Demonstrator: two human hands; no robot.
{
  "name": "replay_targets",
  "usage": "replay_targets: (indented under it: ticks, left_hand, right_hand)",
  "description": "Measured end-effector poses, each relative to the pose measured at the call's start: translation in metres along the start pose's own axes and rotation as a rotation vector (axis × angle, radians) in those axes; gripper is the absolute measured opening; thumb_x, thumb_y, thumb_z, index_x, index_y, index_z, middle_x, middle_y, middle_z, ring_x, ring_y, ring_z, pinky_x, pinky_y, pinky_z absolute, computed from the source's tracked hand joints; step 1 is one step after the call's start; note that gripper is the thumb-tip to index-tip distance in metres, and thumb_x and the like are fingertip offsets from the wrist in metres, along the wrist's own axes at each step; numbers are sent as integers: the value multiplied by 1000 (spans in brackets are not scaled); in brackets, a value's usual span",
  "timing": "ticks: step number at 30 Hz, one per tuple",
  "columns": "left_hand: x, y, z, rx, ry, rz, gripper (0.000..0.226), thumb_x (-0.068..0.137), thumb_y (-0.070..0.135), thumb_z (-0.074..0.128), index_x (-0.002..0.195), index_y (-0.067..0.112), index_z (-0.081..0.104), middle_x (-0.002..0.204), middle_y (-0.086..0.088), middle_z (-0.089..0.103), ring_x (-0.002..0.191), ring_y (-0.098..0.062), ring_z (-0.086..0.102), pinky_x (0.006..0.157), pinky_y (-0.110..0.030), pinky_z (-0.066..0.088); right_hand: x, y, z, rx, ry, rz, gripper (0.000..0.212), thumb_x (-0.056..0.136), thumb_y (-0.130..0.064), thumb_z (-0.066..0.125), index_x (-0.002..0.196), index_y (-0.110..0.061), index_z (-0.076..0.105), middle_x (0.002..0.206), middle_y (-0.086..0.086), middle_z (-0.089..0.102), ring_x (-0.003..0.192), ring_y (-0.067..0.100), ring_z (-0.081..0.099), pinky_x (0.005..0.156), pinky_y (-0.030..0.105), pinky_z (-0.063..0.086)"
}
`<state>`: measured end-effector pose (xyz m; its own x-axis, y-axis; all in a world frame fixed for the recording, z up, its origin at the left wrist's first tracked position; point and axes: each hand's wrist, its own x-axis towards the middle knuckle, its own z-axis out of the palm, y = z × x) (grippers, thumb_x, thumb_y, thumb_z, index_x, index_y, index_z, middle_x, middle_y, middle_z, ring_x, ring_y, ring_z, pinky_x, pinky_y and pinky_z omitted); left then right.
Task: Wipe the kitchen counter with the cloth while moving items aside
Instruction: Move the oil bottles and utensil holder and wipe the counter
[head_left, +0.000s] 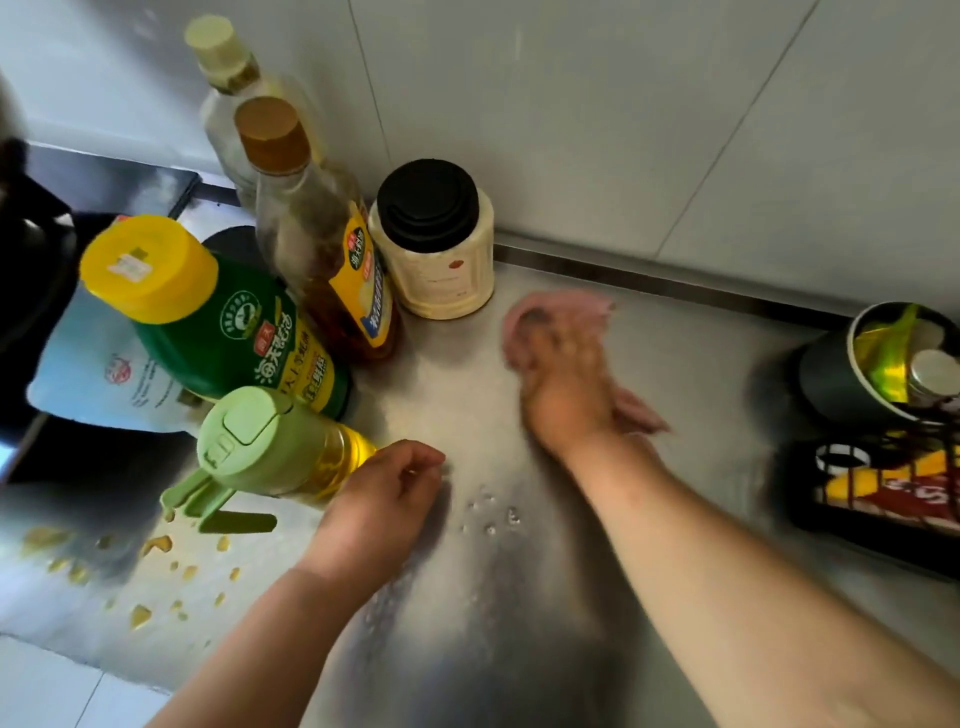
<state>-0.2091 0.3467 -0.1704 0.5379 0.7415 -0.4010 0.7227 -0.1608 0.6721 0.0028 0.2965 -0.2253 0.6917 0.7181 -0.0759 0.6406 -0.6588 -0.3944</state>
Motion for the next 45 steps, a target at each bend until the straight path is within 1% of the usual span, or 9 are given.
replay_targets:
  ticks: [6,13,17,20,24,27,33,40,45]
  left_hand:
    - [-9,-1,-1,19,-31,39,7,90,30,58,94,32,64,82,14,67,73,4,59,60,-16,42]
    - [-19,-8,-4,-24,-48,46,8,90,26,59,93,31,65,71,10,66,61,-8,61,60,-24,48]
    - [-34,-23,-12,14,-31,10,9,89,24,59,94,27,66,78,7,69,70,-13,65,69,-27,53]
    - [-51,-41,-23,76,12,-25,4,87,27,60,86,30,63,73,13,65,61,0,61,52,-7,41]
    - [-67,-64,-43,49,63,-129,5,86,32,61,91,32,60,82,16,64,65,-1,61,53,-15,43]
    - [-70,-75,-55,-119,113,-210,26,85,32,64,110,27,57,92,13,64,53,3,61,42,-11,40]
    - [-70,-91,-71,-251,137,-133,57,83,33,68,134,26,42,122,5,55,80,-2,63,55,-21,47]
    - [-66,-88,-86,-262,176,-35,69,82,34,69,140,27,32,128,4,50,99,-10,59,38,-8,42]
    - [-66,-70,-86,-232,195,10,53,83,39,66,128,27,41,117,8,59,86,-1,62,63,-23,45]
  right_hand:
    - [-121,32,-5,8,-211,-404,52,95,-33,35,146,-22,38,159,-4,16,148,17,6,121,38,3]
    - [-32,83,-35,-104,37,331,56,101,-29,30,152,-10,17,160,18,4,147,35,-1,120,46,0]
    - [-63,1,9,-32,1,0,54,102,-35,25,152,-16,22,161,10,6,148,29,0,120,39,-5]
    - [-132,-36,27,1,-48,-246,48,95,-26,41,140,-10,47,153,16,32,143,37,26,118,46,11]
    - [-195,-22,23,-46,-198,-446,42,93,-27,44,133,-17,56,150,7,40,142,26,30,118,40,19]
    - [-192,17,7,-134,-210,-274,46,95,-24,43,140,-14,48,154,10,32,146,29,16,119,39,9]
    - [-135,8,5,-147,-4,310,54,99,-22,36,149,-7,26,159,21,9,146,39,5,119,44,2]
    - [-194,-116,63,-123,-103,-202,56,99,-44,14,147,-22,33,161,10,10,149,28,0,120,41,-4]
    - [-247,-91,55,-99,-226,-427,44,101,-35,30,143,-29,41,161,-5,3,148,20,-6,118,35,-9]
